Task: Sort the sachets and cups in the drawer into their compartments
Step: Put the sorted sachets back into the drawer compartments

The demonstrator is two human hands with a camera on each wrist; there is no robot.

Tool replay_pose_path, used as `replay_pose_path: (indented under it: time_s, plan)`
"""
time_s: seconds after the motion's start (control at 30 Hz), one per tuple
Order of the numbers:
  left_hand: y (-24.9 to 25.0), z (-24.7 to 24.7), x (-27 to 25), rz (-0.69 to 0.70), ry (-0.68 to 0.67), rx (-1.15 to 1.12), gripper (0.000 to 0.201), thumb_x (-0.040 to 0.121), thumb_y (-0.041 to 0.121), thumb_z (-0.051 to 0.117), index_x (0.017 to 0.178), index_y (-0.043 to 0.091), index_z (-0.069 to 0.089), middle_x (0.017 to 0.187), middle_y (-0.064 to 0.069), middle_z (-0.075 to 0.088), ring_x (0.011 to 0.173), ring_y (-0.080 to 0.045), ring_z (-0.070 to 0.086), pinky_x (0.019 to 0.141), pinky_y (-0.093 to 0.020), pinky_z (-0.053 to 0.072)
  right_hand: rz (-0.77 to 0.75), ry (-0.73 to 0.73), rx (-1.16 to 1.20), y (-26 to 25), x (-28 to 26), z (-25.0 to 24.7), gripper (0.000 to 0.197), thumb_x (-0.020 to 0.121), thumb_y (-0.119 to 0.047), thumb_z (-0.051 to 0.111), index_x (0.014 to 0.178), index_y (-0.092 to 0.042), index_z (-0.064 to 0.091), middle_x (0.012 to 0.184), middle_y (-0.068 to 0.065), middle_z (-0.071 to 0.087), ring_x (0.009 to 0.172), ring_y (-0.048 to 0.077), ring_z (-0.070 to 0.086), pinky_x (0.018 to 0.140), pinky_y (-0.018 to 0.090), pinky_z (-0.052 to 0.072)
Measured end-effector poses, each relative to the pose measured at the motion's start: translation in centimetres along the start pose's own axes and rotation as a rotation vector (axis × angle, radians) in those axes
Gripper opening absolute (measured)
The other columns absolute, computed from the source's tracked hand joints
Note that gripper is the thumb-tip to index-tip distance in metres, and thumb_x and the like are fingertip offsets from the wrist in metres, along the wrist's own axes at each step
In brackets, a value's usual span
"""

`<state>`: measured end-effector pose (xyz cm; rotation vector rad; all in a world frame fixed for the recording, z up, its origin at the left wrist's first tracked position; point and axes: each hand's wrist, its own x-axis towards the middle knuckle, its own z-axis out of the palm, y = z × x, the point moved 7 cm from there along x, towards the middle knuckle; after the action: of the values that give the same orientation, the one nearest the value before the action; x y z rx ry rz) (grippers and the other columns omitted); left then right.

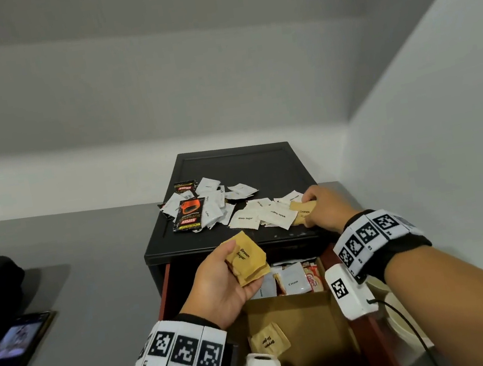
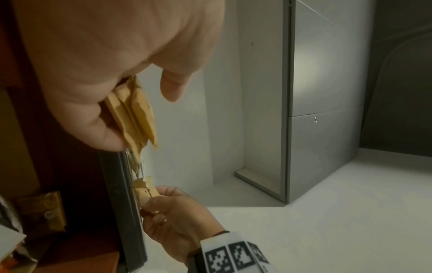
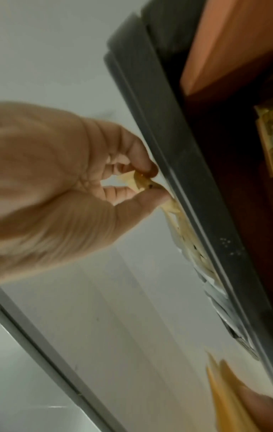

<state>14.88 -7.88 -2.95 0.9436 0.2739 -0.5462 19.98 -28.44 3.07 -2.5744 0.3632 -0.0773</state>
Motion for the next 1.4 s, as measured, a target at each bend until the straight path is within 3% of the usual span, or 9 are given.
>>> replay_pose_path:
  time_s: [0.1, 0.2, 0.33, 0.4, 0.53, 0.83, 1.07, 1.2, 1.4]
  plan:
    - [-0.7, -0.3, -0.5, -0.017, -0.012, -0.029, 0.03, 0.098, 0.032, 0.041, 0.11, 0.01, 0.058, 0.113, -0.018, 0.062, 0.096, -0.031, 0.059, 0.075, -0.041, 0.05, 0.029, 0.038, 0.083, 0.8, -0.4, -0.7, 0.03, 0.075, -0.002, 0.072, 0.098, -0.014, 0.059, 0.107, 0.009, 0.061, 0.094, 0.023, 0.056, 0.078, 0.03, 0.045]
    - [-1.3, -0.3, -1.0, -0.02, -0.035, -0.045, 0.031, 0.099, 0.032, 0.038, 0.107, 0.011, 0.059, 0.119, -0.019, 0.06, 0.101, -0.033, 0.058, 0.08, -0.044, 0.048, 0.112, 0.033, 0.255, 1.7, -1.3, -0.9, 0.028, 0.083, -0.006, 0.068, 0.109, -0.009, 0.059, 0.103, 0.011, 0.063, 0.096, 0.024, 0.061, 0.09, 0.038, 0.052]
    - [-2.1, -0.1, -1.1, -0.028, -0.063, -0.113, 0.033, 0.1, 0.028, 0.036, 0.121, 0.009, 0.054, 0.123, -0.021, 0.059, 0.101, -0.035, 0.059, 0.08, -0.046, 0.048, 0.147, 0.089, 0.686, 1.4, -4.2, -1.2, 0.028, 0.093, -0.01, 0.057, 0.12, -0.006, 0.057, 0.109, 0.012, 0.065, 0.084, 0.015, 0.063, 0.063, 0.019, 0.053]
    - [-2.4, 0.0, -1.3, -0.028, -0.06, -0.155, 0.029, 0.101, 0.021, 0.034, 0.123, 0.01, 0.049, 0.122, -0.023, 0.058, 0.102, -0.036, 0.058, 0.077, -0.048, 0.048, 0.125, 0.082, 0.768, 0.6, -6.4, -0.5, 0.026, 0.094, -0.012, 0.056, 0.119, -0.012, 0.059, 0.107, 0.007, 0.064, 0.084, 0.014, 0.061, 0.058, 0.018, 0.048]
    - [-2.6, 0.5, -1.6, 0.024, -0.056, -0.174, 0.028, 0.1, 0.001, 0.026, 0.102, 0.014, 0.05, 0.106, -0.019, 0.058, 0.092, -0.034, 0.058, 0.076, -0.048, 0.046, 0.008, 0.005, 0.718, -1.6, -10.3, 2.0, 0.014, 0.089, -0.013, 0.062, 0.083, -0.025, 0.059, 0.094, -0.002, 0.067, 0.078, 0.009, 0.058, 0.061, 0.02, 0.042]
    - [-3.0, 0.4, -1.9, 0.112, -0.084, -0.203, 0.034, 0.099, -0.006, 0.024, 0.107, 0.014, 0.05, 0.106, -0.019, 0.06, 0.093, -0.034, 0.061, 0.076, -0.048, 0.05, 0.006, -0.168, 0.779, -2.1, -12.4, 6.1, 0.025, 0.081, -0.002, 0.07, 0.095, -0.016, 0.056, 0.091, 0.005, 0.068, 0.063, 0.006, 0.06, 0.051, 0.01, 0.046]
    - [-3.4, 0.1, -2.1, 0.113, -0.106, -0.283, 0.028, 0.101, 0.004, 0.025, 0.111, 0.011, 0.051, 0.104, -0.02, 0.062, 0.087, -0.033, 0.064, 0.071, -0.049, 0.055, -0.003, -0.25, 0.63, -2.5, -12.7, 8.3, 0.022, 0.088, -0.018, 0.065, 0.105, -0.022, 0.051, 0.095, 0.002, 0.065, 0.068, 0.009, 0.06, 0.061, 0.02, 0.051]
    - [-4.2, -0.1, -1.9, 0.044, -0.136, -0.297, 0.041, 0.103, 0.029, 0.026, 0.127, 0.004, 0.049, 0.118, -0.025, 0.061, 0.106, -0.037, 0.061, 0.083, -0.05, 0.053, 0.008, -0.243, 0.647, -2.4, -12.6, 8.7, 0.032, 0.083, -0.017, 0.07, 0.102, -0.027, 0.047, 0.103, 0.004, 0.065, 0.082, 0.015, 0.063, 0.064, 0.025, 0.051]
    - [-3.9, -0.7, -1.7, 0.038, -0.091, -0.292, 0.041, 0.104, 0.028, 0.026, 0.133, 0.006, 0.045, 0.111, -0.023, 0.065, 0.095, -0.035, 0.065, 0.071, -0.047, 0.05, -0.064, -0.216, 0.623, -2.1, -12.7, 7.0, 0.018, 0.085, -0.009, 0.066, 0.085, -0.025, 0.057, 0.081, -0.005, 0.065, 0.063, 0.003, 0.056, 0.053, 0.014, 0.043]
